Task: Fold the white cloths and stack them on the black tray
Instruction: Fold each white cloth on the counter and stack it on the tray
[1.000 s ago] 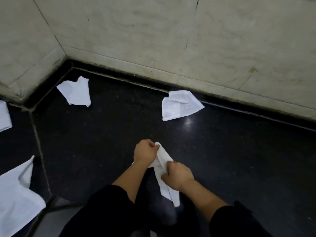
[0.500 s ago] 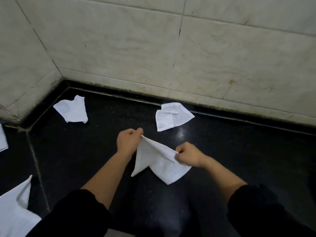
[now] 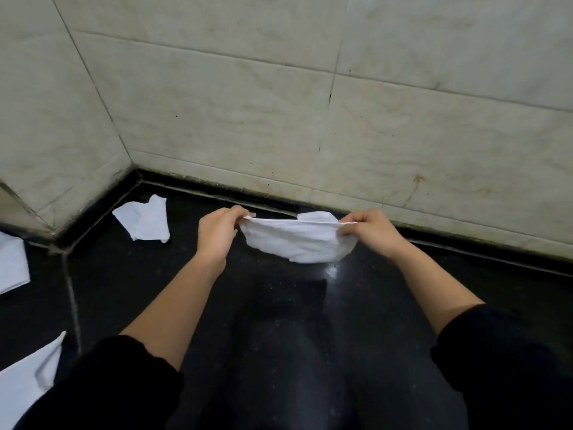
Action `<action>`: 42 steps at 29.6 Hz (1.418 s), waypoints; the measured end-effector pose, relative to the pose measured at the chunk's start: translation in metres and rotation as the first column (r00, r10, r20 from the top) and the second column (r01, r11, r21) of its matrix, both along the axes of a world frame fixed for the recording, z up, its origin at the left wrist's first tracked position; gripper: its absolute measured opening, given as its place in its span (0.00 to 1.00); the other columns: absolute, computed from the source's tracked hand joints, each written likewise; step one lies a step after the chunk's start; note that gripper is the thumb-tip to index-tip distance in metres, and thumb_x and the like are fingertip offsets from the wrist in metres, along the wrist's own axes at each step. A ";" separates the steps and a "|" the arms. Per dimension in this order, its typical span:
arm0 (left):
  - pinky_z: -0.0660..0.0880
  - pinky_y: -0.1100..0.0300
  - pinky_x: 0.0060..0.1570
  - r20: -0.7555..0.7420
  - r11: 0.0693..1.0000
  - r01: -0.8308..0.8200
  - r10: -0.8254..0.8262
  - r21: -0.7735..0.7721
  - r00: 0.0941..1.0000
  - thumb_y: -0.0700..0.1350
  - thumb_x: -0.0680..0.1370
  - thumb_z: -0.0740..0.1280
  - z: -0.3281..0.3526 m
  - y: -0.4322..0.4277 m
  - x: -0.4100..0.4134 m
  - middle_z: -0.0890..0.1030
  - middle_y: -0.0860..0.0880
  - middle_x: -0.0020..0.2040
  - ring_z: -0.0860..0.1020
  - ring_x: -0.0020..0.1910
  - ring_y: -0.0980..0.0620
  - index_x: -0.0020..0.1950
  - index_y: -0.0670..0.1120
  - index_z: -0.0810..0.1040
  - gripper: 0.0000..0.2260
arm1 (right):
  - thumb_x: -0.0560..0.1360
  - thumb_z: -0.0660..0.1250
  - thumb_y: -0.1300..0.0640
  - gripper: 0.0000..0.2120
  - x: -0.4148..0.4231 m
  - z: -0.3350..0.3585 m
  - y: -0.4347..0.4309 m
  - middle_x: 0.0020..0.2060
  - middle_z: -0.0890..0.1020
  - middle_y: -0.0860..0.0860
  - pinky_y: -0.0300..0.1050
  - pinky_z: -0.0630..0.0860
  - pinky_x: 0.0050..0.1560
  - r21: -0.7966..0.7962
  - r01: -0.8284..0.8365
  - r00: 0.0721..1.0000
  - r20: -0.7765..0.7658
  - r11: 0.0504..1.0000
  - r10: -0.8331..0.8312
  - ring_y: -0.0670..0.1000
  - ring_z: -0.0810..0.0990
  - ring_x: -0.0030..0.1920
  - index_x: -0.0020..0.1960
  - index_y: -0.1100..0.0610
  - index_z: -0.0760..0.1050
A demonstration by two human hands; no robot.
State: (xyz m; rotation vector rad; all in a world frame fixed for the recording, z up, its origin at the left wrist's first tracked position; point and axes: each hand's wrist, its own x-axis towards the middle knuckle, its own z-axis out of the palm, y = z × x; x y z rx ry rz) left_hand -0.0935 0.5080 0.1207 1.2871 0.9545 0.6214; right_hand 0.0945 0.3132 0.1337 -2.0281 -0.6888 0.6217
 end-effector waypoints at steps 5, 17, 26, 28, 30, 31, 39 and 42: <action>0.73 0.52 0.60 0.035 0.995 0.096 -0.098 0.035 0.995 0.46 0.65 0.70 -0.014 -0.011 -0.021 0.82 0.35 0.47 0.80 0.53 0.44 0.43 0.35 0.83 0.15 | 0.68 0.73 0.67 0.05 -0.001 -0.015 -0.019 0.34 0.84 0.48 0.42 0.76 0.46 0.010 -0.048 0.992 -0.116 0.999 0.048 0.48 0.81 0.40 0.39 0.59 0.85; 0.75 0.52 0.52 -0.248 0.946 0.201 -0.265 -0.255 0.932 0.35 0.73 0.67 -0.124 -0.063 -0.090 0.78 0.40 0.40 0.77 0.44 0.45 0.39 0.34 0.81 0.06 | 0.68 0.76 0.60 0.12 -0.039 -0.109 -0.075 0.33 0.81 0.51 0.40 0.78 0.43 -0.403 -0.308 0.878 -0.469 0.862 0.095 0.46 0.79 0.36 0.47 0.67 0.82; 0.76 0.56 0.56 -0.230 0.923 0.160 -0.250 -0.351 0.941 0.42 0.73 0.70 -0.131 -0.061 -0.080 0.84 0.46 0.50 0.81 0.51 0.49 0.44 0.40 0.86 0.07 | 0.72 0.73 0.59 0.09 -0.036 -0.136 -0.079 0.41 0.85 0.54 0.41 0.79 0.45 -0.442 -0.189 0.885 -0.464 0.877 -0.043 0.49 0.83 0.43 0.50 0.64 0.82; 0.77 0.57 0.53 -0.220 0.926 0.181 -0.262 -0.331 0.940 0.40 0.73 0.70 -0.129 -0.057 -0.072 0.84 0.46 0.50 0.81 0.52 0.49 0.45 0.41 0.86 0.06 | 0.73 0.72 0.60 0.08 -0.030 -0.137 -0.077 0.43 0.85 0.56 0.40 0.79 0.43 -0.434 -0.154 0.885 -0.460 0.888 -0.070 0.50 0.84 0.44 0.49 0.63 0.82; 0.77 0.57 0.54 -0.268 0.938 0.230 -0.299 -0.258 0.916 0.36 0.73 0.68 -0.131 -0.053 -0.063 0.83 0.48 0.52 0.80 0.54 0.50 0.46 0.44 0.86 0.08 | 0.73 0.71 0.61 0.04 -0.025 -0.141 -0.073 0.43 0.85 0.57 0.40 0.77 0.40 -0.426 -0.108 0.889 -0.446 0.898 -0.104 0.51 0.83 0.43 0.45 0.61 0.82; 0.76 0.58 0.55 -0.320 0.942 0.263 -0.319 -0.207 0.892 0.34 0.73 0.67 -0.134 -0.052 -0.059 0.81 0.49 0.53 0.78 0.54 0.51 0.47 0.46 0.86 0.11 | 0.74 0.70 0.61 0.03 -0.024 -0.143 -0.071 0.41 0.84 0.57 0.40 0.77 0.39 -0.418 -0.079 0.894 -0.432 0.905 -0.122 0.51 0.82 0.42 0.43 0.60 0.82; 0.67 0.70 0.41 -0.522 0.935 0.353 -0.317 -0.033 0.792 0.29 0.73 0.63 -0.153 -0.043 -0.031 0.76 0.50 0.53 0.73 0.48 0.57 0.56 0.44 0.82 0.17 | 0.74 0.70 0.61 0.06 -0.017 -0.166 -0.059 0.35 0.80 0.54 0.38 0.75 0.36 -0.414 0.075 0.937 -0.283 0.907 -0.207 0.48 0.78 0.36 0.43 0.64 0.81; 0.67 0.70 0.40 -0.553 0.938 0.345 -0.293 -0.010 0.780 0.30 0.74 0.64 -0.161 -0.041 -0.028 0.76 0.50 0.53 0.72 0.42 0.62 0.57 0.45 0.82 0.17 | 0.73 0.72 0.60 0.05 -0.018 -0.173 -0.056 0.36 0.83 0.53 0.42 0.76 0.43 -0.430 0.123 0.948 -0.216 0.894 -0.235 0.51 0.81 0.40 0.39 0.60 0.81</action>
